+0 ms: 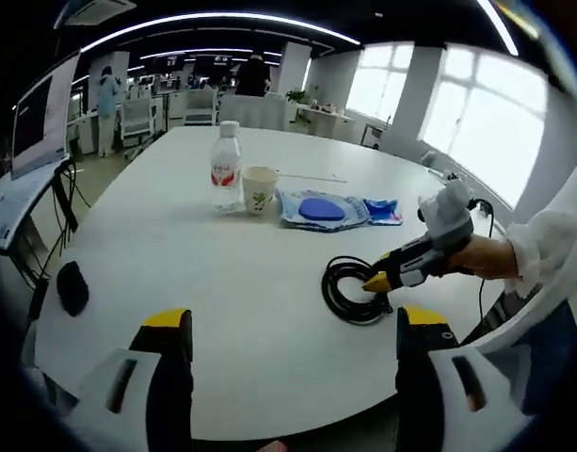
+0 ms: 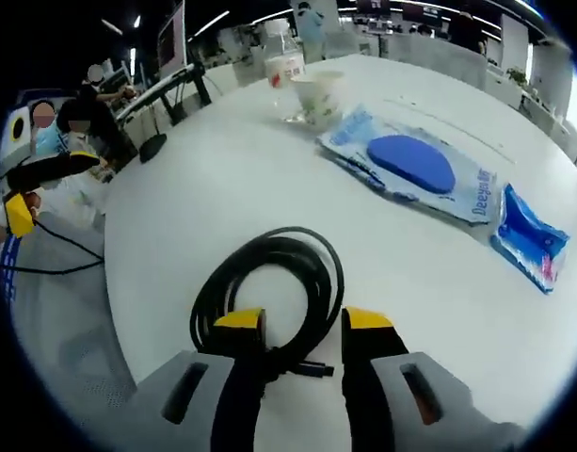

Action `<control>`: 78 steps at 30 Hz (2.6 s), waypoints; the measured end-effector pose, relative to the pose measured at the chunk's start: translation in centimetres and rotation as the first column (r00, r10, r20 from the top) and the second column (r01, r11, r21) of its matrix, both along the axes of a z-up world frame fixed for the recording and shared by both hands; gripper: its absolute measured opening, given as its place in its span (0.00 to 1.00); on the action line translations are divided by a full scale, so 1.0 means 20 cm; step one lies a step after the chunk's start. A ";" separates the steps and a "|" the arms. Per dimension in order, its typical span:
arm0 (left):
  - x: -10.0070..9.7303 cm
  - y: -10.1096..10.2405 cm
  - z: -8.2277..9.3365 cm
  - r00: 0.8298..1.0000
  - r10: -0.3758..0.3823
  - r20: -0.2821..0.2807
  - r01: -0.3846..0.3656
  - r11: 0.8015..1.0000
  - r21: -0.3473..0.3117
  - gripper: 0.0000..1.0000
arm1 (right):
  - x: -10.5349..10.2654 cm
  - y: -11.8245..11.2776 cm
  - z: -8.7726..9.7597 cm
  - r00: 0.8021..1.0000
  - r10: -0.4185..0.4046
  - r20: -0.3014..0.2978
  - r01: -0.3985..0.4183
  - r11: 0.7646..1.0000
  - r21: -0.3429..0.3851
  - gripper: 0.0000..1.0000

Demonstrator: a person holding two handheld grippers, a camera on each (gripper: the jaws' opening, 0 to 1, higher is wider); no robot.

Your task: Arrange the tabletop items into an orderly group along one side of the table until the central work area is clear of visible clutter.

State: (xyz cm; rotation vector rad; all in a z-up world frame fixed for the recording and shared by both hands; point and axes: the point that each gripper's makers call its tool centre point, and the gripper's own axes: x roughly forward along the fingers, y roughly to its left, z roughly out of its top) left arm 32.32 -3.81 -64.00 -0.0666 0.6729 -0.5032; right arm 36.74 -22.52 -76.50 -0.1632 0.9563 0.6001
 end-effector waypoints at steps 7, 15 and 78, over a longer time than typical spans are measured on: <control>-0.05 -0.02 -0.04 1.000 0.005 -0.024 -0.006 1.000 -0.007 0.91 | 0.03 0.00 -0.01 0.993 -0.115 -0.035 0.119 0.982 0.148 0.02; -0.10 -0.02 -0.06 0.999 0.022 -0.039 -0.023 1.000 -0.021 0.90 | 0.00 -0.02 0.05 0.956 -0.239 -0.171 0.285 0.900 0.330 0.00; -0.27 -0.08 -0.11 0.993 0.038 -0.114 -0.051 0.993 -0.107 0.85 | 0.20 -1.13 0.01 0.656 -0.717 -0.236 0.740 0.550 0.387 0.01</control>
